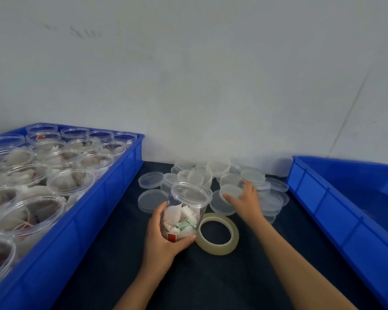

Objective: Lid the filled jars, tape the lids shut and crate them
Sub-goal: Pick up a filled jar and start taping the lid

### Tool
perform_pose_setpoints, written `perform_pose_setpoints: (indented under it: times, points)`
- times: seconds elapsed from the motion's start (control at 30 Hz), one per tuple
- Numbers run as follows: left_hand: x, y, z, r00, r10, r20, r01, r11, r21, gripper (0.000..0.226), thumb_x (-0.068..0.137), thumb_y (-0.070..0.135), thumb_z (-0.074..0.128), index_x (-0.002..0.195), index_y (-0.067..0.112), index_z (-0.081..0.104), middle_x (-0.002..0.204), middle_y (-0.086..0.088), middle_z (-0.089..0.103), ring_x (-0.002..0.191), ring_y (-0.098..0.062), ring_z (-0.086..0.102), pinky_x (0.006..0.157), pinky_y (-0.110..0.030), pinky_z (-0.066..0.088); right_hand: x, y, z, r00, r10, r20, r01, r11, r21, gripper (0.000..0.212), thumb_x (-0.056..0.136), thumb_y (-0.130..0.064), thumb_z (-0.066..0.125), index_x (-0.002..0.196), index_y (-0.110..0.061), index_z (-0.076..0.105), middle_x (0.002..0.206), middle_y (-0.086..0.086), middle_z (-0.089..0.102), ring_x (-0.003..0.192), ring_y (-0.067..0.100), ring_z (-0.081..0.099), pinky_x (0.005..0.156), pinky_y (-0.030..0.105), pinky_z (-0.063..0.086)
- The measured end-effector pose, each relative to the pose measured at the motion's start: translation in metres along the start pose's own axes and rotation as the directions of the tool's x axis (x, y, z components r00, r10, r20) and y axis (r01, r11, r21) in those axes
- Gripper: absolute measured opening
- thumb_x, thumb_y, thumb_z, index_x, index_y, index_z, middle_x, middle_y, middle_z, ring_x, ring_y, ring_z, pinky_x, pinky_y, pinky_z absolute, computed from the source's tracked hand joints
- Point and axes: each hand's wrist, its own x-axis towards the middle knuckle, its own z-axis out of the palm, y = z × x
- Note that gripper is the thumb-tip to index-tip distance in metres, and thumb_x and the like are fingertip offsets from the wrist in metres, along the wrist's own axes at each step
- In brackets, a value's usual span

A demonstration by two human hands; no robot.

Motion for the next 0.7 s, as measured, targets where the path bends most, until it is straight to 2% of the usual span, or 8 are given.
perform_pose_setpoints:
  times: [0.2, 0.27, 0.33, 0.4, 0.47, 0.57, 0.63, 0.7]
  points:
    - [0.004, -0.006, 0.001, 1.0, -0.004, 0.011, 0.004, 0.999, -0.042, 0.1, 0.048, 0.009, 0.095, 0.126, 0.05, 0.046, 0.124, 0.016, 0.052, 0.109, -0.008, 0.06, 0.085, -0.027, 0.053, 0.014, 0.01, 0.014, 0.999, -0.032, 0.033, 0.042, 0.931, -0.364, 0.089, 0.083, -0.053, 0.064, 0.147, -0.009, 0.021, 0.151, 0.014, 0.034, 0.14, 0.031, 0.029, 0.118, 0.046, 0.016]
    - [0.005, -0.005, 0.001, 1.0, 0.0, 0.021, 0.001, 0.999, -0.053, 0.101, 0.045, 0.006, 0.095, 0.123, 0.049, 0.047, 0.122, 0.015, 0.055, 0.107, -0.009, 0.062, 0.087, -0.03, 0.054, 0.018, 0.012, 0.015, 0.999, -0.04, 0.01, 0.041, 0.911, -0.411, 0.087, 0.086, -0.056, 0.059, 0.147, -0.008, 0.021, 0.15, 0.014, 0.036, 0.14, 0.028, 0.031, 0.119, 0.046, 0.009]
    - [0.006, -0.003, 0.002, 1.0, 0.008, 0.027, -0.007, 0.999, -0.051, 0.102, 0.045, 0.002, 0.095, 0.124, 0.045, 0.047, 0.122, 0.012, 0.057, 0.106, -0.012, 0.063, 0.091, -0.038, 0.053, 0.02, 0.012, 0.014, 0.999, -0.035, 0.002, 0.033, 0.906, -0.423, 0.086, 0.086, -0.057, 0.058, 0.146, -0.007, 0.022, 0.148, 0.015, 0.039, 0.138, 0.028, 0.034, 0.119, 0.044, 0.011]
    - [0.006, -0.001, 0.003, 1.0, 0.007, 0.029, -0.006, 0.999, -0.048, 0.104, 0.044, -0.001, 0.095, 0.128, 0.039, 0.048, 0.123, 0.01, 0.056, 0.107, -0.013, 0.063, 0.092, -0.037, 0.052, 0.018, 0.01, 0.013, 0.999, -0.047, -0.016, 0.036, 0.915, -0.403, 0.085, 0.085, -0.055, 0.061, 0.144, -0.007, 0.025, 0.144, 0.017, 0.039, 0.135, 0.032, 0.034, 0.116, 0.043, 0.02]
    - [0.006, 0.001, 0.003, 1.0, 0.007, 0.028, -0.005, 0.999, -0.051, 0.106, 0.044, -0.003, 0.094, 0.132, 0.032, 0.048, 0.124, 0.01, 0.055, 0.109, -0.014, 0.062, 0.092, -0.034, 0.051, 0.011, 0.007, 0.011, 0.993, -0.102, -0.065, 0.079, 0.954, -0.289, 0.081, 0.083, -0.051, 0.067, 0.141, -0.009, 0.029, 0.14, 0.016, 0.039, 0.129, 0.033, 0.035, 0.108, 0.041, 0.033]
    - [0.005, 0.005, 0.004, 1.0, -0.001, 0.031, 0.003, 0.997, -0.071, 0.106, 0.045, -0.004, 0.093, 0.137, 0.025, 0.048, 0.128, 0.004, 0.055, 0.113, -0.017, 0.06, 0.098, -0.042, 0.049, -0.007, -0.003, 0.001, 0.987, -0.115, -0.113, 0.132, 0.98, 0.148, 0.074, 0.081, -0.046, 0.072, 0.137, -0.018, 0.033, 0.135, 0.003, 0.035, 0.119, 0.017, 0.038, 0.096, 0.031, 0.039]
    - [0.003, 0.007, 0.004, 0.999, -0.03, 0.03, 0.032, 0.996, -0.086, 0.106, 0.047, -0.002, 0.094, 0.137, 0.029, 0.047, 0.125, 0.008, 0.056, 0.11, -0.014, 0.061, 0.098, -0.043, 0.05, -0.024, -0.011, -0.007, 0.995, -0.075, -0.064, 0.097, 0.878, 0.469, 0.071, 0.078, -0.047, 0.075, 0.133, -0.024, 0.036, 0.133, -0.001, 0.039, 0.116, 0.013, 0.045, 0.096, 0.03, 0.043]
    - [0.001, 0.009, 0.005, 0.999, -0.046, -0.005, 0.045, 0.992, -0.114, 0.104, 0.048, -0.003, 0.093, 0.132, 0.035, 0.045, 0.118, 0.014, 0.056, 0.102, -0.008, 0.062, 0.088, -0.033, 0.053, -0.044, -0.015, -0.013, 0.999, -0.048, 0.002, 0.035, 0.762, 0.647, 0.072, 0.071, -0.054, 0.074, 0.128, -0.027, 0.041, 0.125, 0.001, 0.051, 0.109, 0.012, 0.056, 0.084, 0.02, 0.047]
